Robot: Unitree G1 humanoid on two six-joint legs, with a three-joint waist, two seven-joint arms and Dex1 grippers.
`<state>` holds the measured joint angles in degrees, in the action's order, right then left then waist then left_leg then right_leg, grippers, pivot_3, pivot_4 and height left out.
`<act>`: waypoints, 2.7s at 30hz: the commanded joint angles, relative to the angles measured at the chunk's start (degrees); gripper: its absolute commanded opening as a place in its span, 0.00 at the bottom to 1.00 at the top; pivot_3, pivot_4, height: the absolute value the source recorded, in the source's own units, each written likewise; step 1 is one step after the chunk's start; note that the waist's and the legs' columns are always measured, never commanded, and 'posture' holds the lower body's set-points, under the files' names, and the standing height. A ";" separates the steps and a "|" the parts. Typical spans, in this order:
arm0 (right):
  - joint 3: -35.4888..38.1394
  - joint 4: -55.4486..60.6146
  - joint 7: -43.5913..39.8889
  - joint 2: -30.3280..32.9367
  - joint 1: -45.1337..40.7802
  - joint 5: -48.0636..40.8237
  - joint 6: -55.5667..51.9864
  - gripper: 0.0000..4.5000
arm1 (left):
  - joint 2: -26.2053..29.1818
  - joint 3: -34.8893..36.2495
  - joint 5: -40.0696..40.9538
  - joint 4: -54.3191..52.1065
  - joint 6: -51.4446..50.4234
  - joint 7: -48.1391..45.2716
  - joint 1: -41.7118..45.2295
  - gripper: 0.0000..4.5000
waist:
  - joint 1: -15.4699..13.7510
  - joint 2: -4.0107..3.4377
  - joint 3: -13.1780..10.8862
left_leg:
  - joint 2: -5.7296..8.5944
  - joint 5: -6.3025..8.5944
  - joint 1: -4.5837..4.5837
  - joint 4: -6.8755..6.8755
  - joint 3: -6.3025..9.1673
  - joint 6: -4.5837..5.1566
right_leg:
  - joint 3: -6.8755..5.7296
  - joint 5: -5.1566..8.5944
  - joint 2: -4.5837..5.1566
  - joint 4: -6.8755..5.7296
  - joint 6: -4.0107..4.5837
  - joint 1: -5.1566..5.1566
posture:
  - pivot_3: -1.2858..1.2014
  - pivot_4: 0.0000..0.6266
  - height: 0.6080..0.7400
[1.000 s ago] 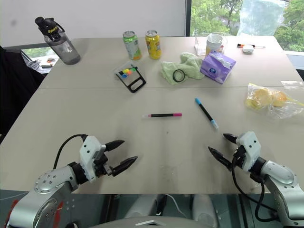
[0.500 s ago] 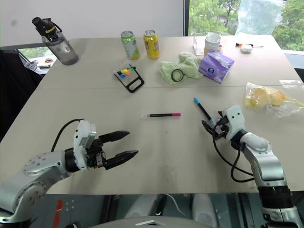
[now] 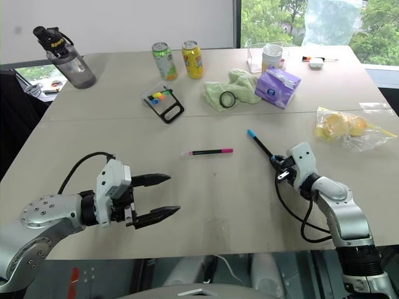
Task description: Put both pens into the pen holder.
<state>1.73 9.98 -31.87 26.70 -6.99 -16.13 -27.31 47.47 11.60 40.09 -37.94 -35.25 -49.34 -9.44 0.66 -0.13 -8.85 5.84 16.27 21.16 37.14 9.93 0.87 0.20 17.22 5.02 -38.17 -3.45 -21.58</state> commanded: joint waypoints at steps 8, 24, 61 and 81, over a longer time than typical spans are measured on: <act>-2.11 8.83 -2.09 -5.60 -0.86 -2.72 6.93 0.00 | -21.72 2.50 12.95 10.77 -8.33 23.71 16.37 1.00 | 0.09 0.00 -0.03 | 0.02 0.00 0.02 0.22 -0.17 -0.01 | 0.19 -0.01 0.00 -0.48 -0.02 -0.20 | 0.52 0.24 1.00; -12.81 21.01 -5.07 -4.96 -5.53 -2.42 6.22 0.00 | -37.79 -0.05 33.87 13.72 -14.07 43.80 22.46 1.00 | 0.04 0.32 0.04 | 0.02 -0.01 -0.02 0.37 -0.28 -0.02 | 0.32 -0.02 -0.05 -0.67 -0.03 -0.23 | 0.52 0.24 1.00; 4.26 19.99 -4.03 -0.23 -5.94 -20.24 -5.61 0.78 | -4.42 -21.96 -56.18 37.65 49.07 33.50 39.99 0.00 | 0.20 0.40 -0.05 | 0.01 0.00 0.61 0.10 -0.48 -0.01 | 0.55 -0.02 -0.03 -0.64 -0.04 -1.10 | 0.52 0.24 1.00; 2.62 17.97 -3.62 -0.73 -8.63 -18.75 -3.42 0.78 | -8.22 -20.06 -56.96 66.50 59.85 32.26 53.27 0.00 | 0.39 0.41 -0.04 | 0.04 -0.01 0.81 0.34 -0.50 0.00 | 0.50 -0.04 -0.01 -0.82 -0.06 -1.26 | 0.52 0.24 1.00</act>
<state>4.24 26.35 -35.49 26.25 -15.14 -34.49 -32.11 39.20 -9.66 -17.79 27.51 22.45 -17.04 42.12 1.05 0.28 -8.89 5.88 16.26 21.98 37.49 9.44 0.87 0.70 17.18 5.01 -39.00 -3.51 -22.84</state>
